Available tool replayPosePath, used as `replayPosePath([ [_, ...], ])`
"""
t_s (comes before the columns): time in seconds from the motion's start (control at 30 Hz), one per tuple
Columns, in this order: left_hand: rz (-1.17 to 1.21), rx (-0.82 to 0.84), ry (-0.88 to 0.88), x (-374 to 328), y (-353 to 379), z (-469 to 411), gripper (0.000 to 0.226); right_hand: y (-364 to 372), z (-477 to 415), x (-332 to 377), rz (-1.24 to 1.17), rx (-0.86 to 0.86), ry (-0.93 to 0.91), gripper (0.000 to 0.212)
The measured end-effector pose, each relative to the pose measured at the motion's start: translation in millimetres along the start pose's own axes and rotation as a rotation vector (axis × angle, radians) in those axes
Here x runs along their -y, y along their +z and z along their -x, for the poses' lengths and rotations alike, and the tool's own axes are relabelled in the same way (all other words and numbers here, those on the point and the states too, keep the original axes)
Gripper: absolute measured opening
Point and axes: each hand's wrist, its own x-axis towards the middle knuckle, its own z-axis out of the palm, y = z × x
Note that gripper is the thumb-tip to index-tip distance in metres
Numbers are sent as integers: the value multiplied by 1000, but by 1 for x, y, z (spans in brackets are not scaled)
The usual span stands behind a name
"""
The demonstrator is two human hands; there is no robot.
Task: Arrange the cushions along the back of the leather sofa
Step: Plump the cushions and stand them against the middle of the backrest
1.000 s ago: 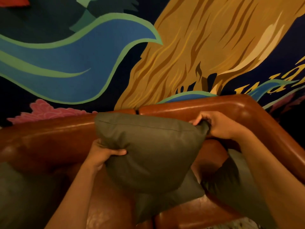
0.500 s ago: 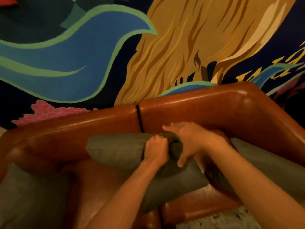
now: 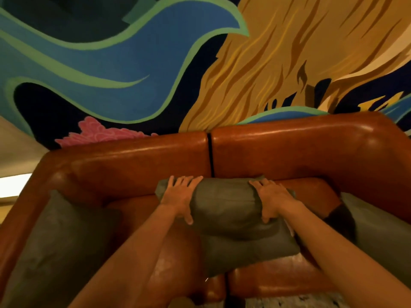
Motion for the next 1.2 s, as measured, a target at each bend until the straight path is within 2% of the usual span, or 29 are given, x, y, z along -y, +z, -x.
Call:
replayPosePath([
  [0.1,41,14,24,-6,2,1,161,-2,-7,29,23,23,-41,162],
  [0.17,39,-13,54,-20,8,-3,148,3,-14,45,46,-12,-44,163],
  [0.23,30,-53,43,-26,15,-8,120,7,-21,52,49,-80,-35,146],
  [0.3,27,-80,12,-25,16,-12,95,4,-28,53,62,-160,-43,116],
  [0.37,31,-78,-9,-18,14,-16,81,-5,-33,59,88,-193,-34,93],
  [0.43,44,-95,-25,-5,9,-17,74,-21,-38,73,94,-193,-32,81],
  [0.63,70,-139,-105,86,-39,-6,71,-88,-64,144,145,-279,-106,66],
  [0.83,-28,-175,-236,199,-78,-6,72,-126,-123,232,13,-366,-199,71],
  [1.03,-77,-139,-280,271,-57,-26,75,-123,-197,291,8,-344,-236,73],
  [1.2,-34,-52,-275,305,-23,-52,76,-105,-243,311,-4,-284,-247,61],
])
